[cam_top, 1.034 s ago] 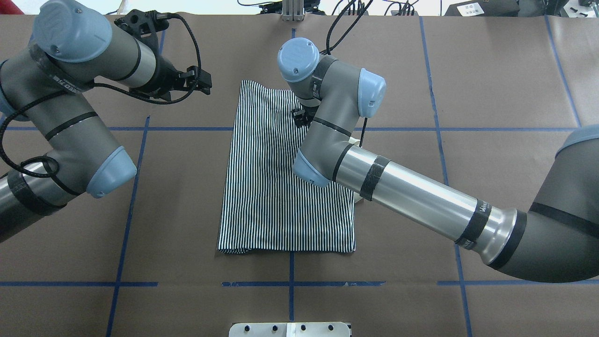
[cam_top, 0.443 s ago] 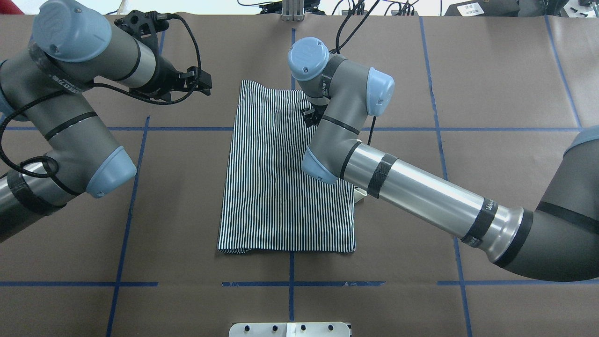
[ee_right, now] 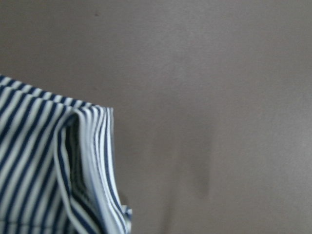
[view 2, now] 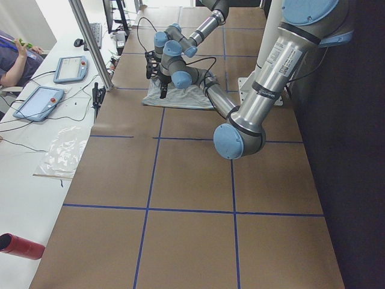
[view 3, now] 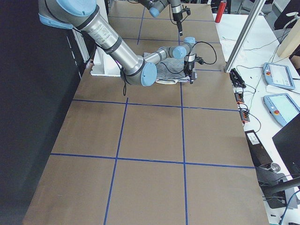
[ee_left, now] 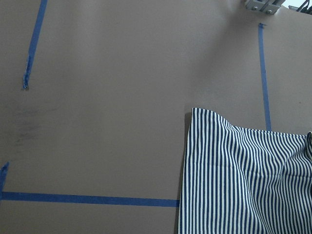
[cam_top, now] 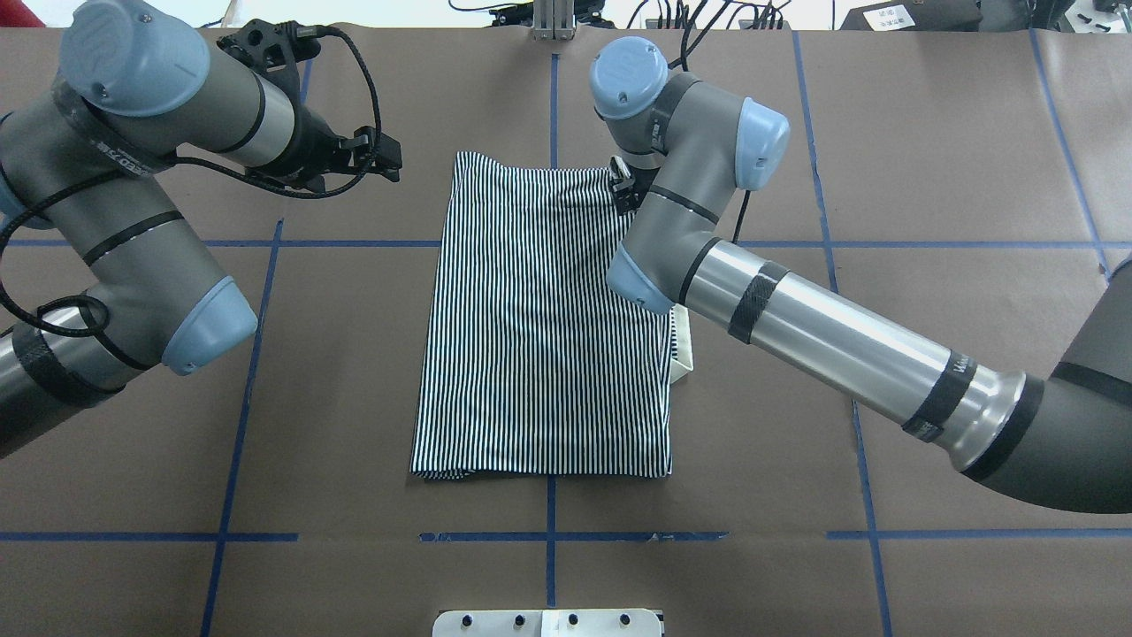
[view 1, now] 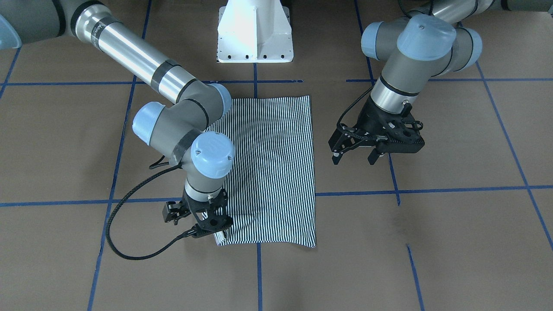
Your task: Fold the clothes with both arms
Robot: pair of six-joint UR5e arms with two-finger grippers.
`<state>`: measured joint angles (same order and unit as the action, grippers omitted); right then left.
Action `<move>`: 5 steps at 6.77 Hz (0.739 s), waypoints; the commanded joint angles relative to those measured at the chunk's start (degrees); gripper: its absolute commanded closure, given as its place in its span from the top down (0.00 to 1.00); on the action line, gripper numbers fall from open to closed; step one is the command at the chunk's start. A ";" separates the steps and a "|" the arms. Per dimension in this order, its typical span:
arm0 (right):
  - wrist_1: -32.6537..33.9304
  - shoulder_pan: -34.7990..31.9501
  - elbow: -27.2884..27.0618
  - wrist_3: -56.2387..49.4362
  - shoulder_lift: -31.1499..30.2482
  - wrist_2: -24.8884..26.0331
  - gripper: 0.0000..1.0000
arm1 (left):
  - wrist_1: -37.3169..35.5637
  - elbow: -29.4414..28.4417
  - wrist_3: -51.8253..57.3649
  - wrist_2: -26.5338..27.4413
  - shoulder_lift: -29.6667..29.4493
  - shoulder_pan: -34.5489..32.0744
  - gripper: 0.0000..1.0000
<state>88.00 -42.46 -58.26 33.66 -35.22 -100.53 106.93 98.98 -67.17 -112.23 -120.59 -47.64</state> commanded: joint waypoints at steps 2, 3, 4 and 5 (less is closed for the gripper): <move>-0.72 -8.86 -5.20 -7.74 -4.61 -8.77 1.00 | -0.14 1.48 -0.07 0.09 0.00 0.00 1.00; -0.72 -8.78 -5.63 -5.64 -3.47 -9.85 1.00 | -0.14 1.48 -0.07 0.00 0.17 0.00 1.00; -0.72 -8.69 -8.51 -2.23 -4.33 -14.21 1.00 | -0.14 1.57 -1.38 -0.44 1.57 0.61 1.00; -0.03 -8.43 -14.63 2.24 -7.64 -18.34 1.00 | -0.14 0.96 -9.57 -5.84 2.28 1.14 1.00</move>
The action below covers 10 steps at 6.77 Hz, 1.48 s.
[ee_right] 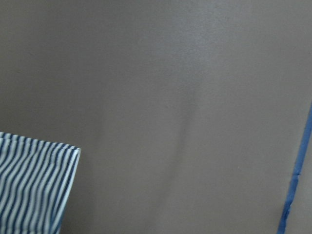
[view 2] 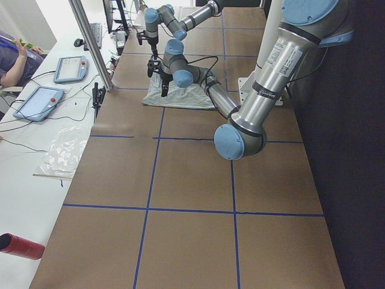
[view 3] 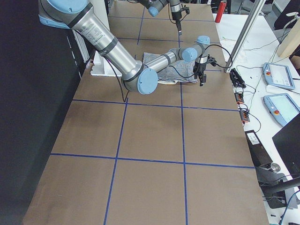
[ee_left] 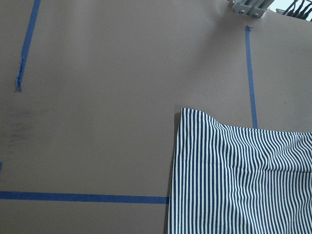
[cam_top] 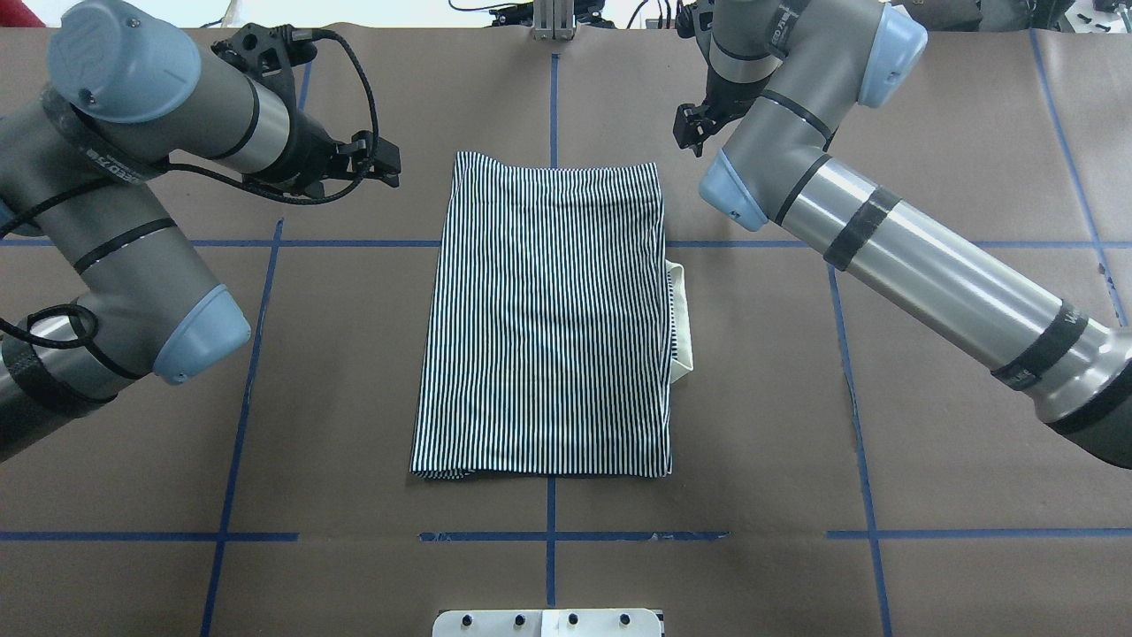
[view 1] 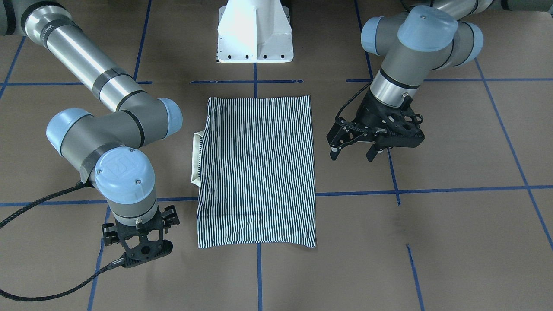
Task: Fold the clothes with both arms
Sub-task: 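Move the right gripper to the collar edge while the left lowers to the near edge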
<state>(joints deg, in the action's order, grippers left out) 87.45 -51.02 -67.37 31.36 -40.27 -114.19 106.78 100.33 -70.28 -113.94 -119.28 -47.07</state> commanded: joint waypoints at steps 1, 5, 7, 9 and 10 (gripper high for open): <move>0.53 1.87 -13.58 10.68 -7.76 -5.42 1.00 | 0.09 1.95 -15.06 -4.01 1.85 3.10 1.00; 0.18 9.78 -33.15 26.20 -19.66 -3.24 1.00 | -10.63 6.82 -40.15 18.88 2.38 28.38 0.96; 0.26 10.94 -33.09 26.74 -19.76 -2.44 1.00 | -13.96 6.90 -41.34 19.72 2.65 30.73 0.96; 0.26 11.38 -33.00 26.74 -19.76 -2.35 1.00 | -15.45 6.99 -41.34 20.34 2.74 30.90 0.94; 0.26 11.38 -33.00 26.74 -19.76 -2.35 1.00 | -15.99 6.73 -41.25 20.34 2.56 30.82 0.93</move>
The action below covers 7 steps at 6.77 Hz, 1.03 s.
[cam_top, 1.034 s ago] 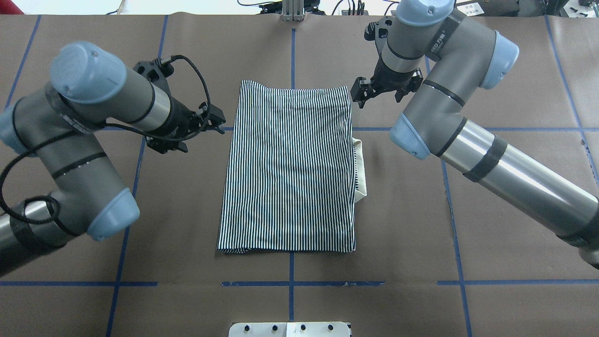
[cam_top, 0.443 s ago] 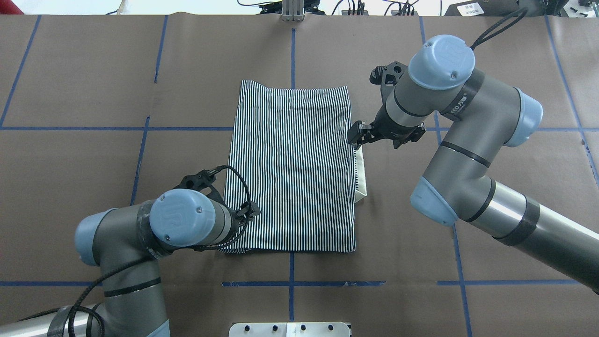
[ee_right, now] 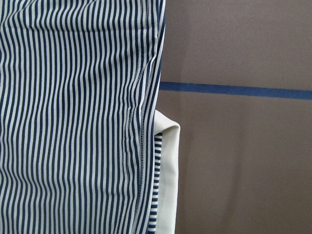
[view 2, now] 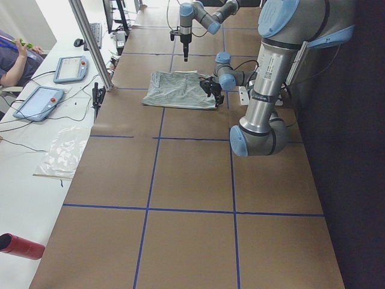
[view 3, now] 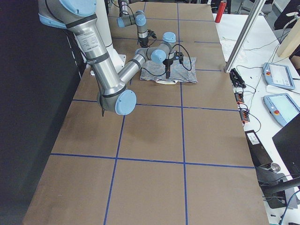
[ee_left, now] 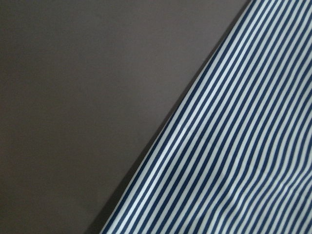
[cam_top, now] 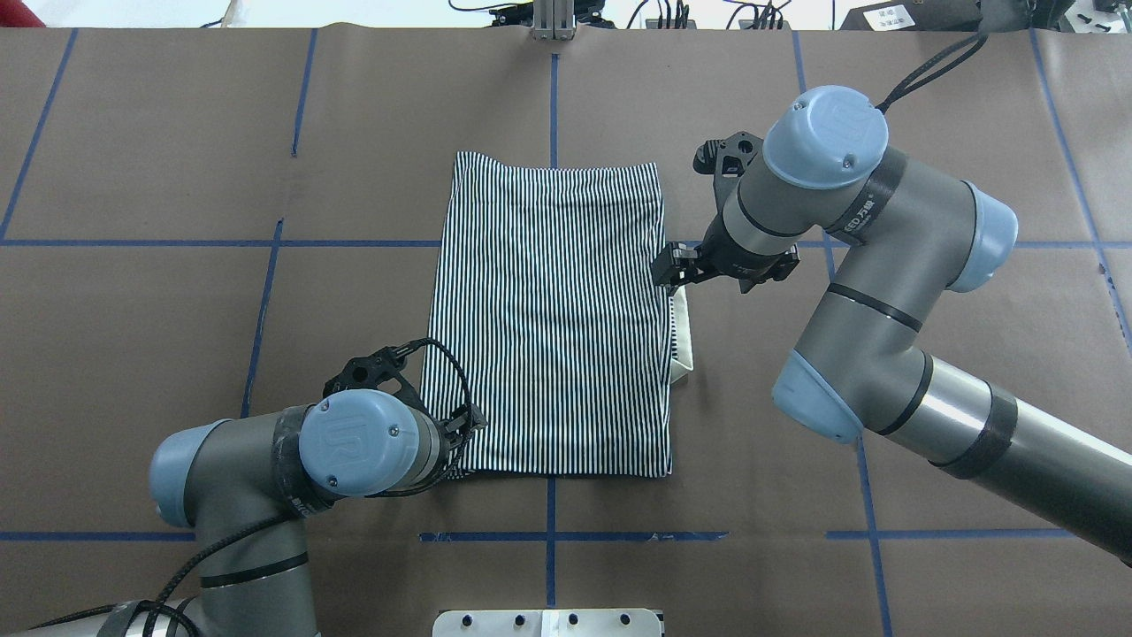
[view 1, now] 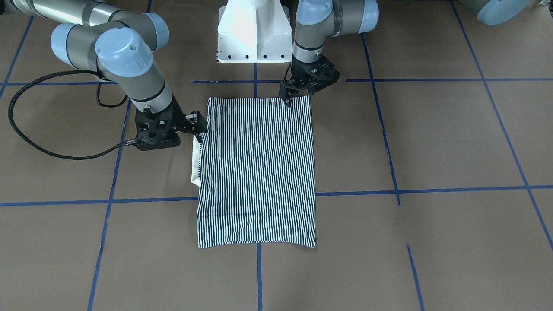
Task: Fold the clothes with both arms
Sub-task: 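Move the right gripper to the collar edge while the left lowers to the near edge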
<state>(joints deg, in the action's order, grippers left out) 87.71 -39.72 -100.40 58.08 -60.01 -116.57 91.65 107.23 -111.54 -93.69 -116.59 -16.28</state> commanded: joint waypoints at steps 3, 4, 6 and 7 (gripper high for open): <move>0.00 0.26 0.03 0.01 0.07 0.03 1.00 | -1.20 -0.80 0.27 0.18 0.04 0.02 0.88; 0.00 0.26 0.03 0.01 -0.01 0.03 1.00 | -1.21 -0.80 0.27 0.09 0.13 0.02 0.86; 0.00 0.26 0.03 0.01 -0.02 0.03 1.00 | -1.21 -0.89 0.18 0.09 0.05 0.10 0.75; 0.09 0.26 0.03 0.01 -0.02 0.03 1.00 | -1.21 -0.89 0.18 0.09 0.13 0.02 0.67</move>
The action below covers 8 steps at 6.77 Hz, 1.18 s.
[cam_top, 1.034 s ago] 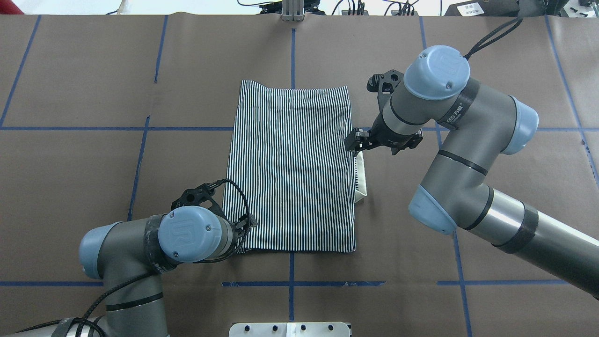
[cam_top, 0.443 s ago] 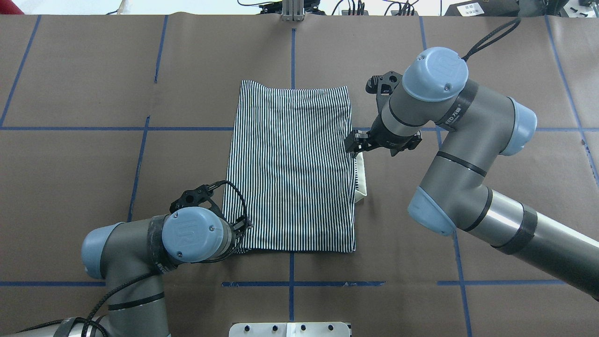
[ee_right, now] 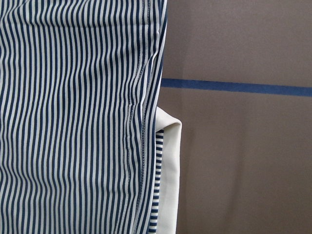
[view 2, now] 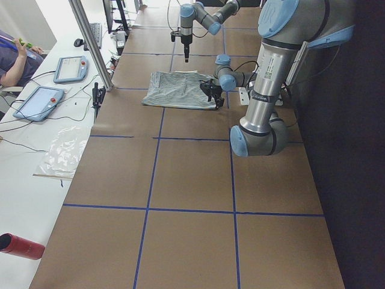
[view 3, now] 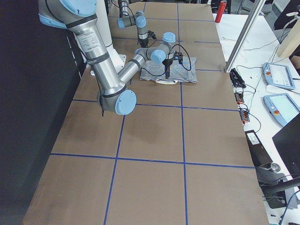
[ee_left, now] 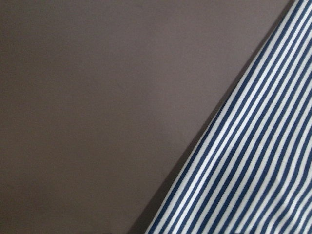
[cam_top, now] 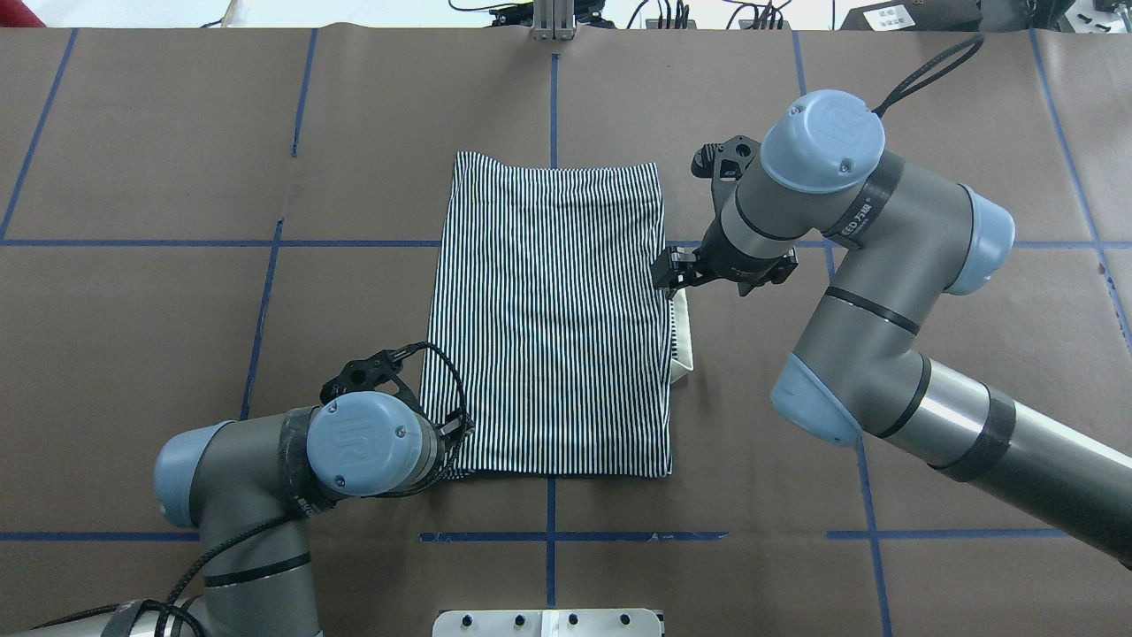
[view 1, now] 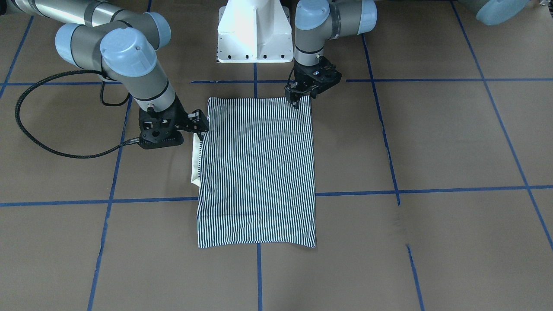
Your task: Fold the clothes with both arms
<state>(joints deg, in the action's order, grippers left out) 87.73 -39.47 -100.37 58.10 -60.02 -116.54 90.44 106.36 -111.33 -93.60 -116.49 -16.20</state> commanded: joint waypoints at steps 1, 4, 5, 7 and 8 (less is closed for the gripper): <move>0.07 0.00 0.00 0.00 -0.01 0.00 1.00 | 0.00 -0.01 -0.03 0.00 0.39 0.03 0.54; 0.07 0.00 0.00 0.00 -0.01 0.00 1.00 | 0.00 0.25 -0.03 0.00 0.56 0.03 0.36; 0.07 0.00 -0.09 0.00 -0.01 0.35 1.00 | 0.00 0.34 0.06 0.00 0.56 0.03 0.32; 0.16 0.00 0.00 0.00 -0.09 0.35 1.00 | -0.09 0.51 0.15 0.00 0.56 0.03 0.32; 0.16 0.00 -0.09 0.00 -0.09 0.35 1.00 | -0.09 0.43 0.15 0.00 0.48 0.03 0.32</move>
<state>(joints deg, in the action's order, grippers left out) 87.88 -39.46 -100.40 58.09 -60.09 -116.20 90.36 106.82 -111.19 -93.60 -115.94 -16.17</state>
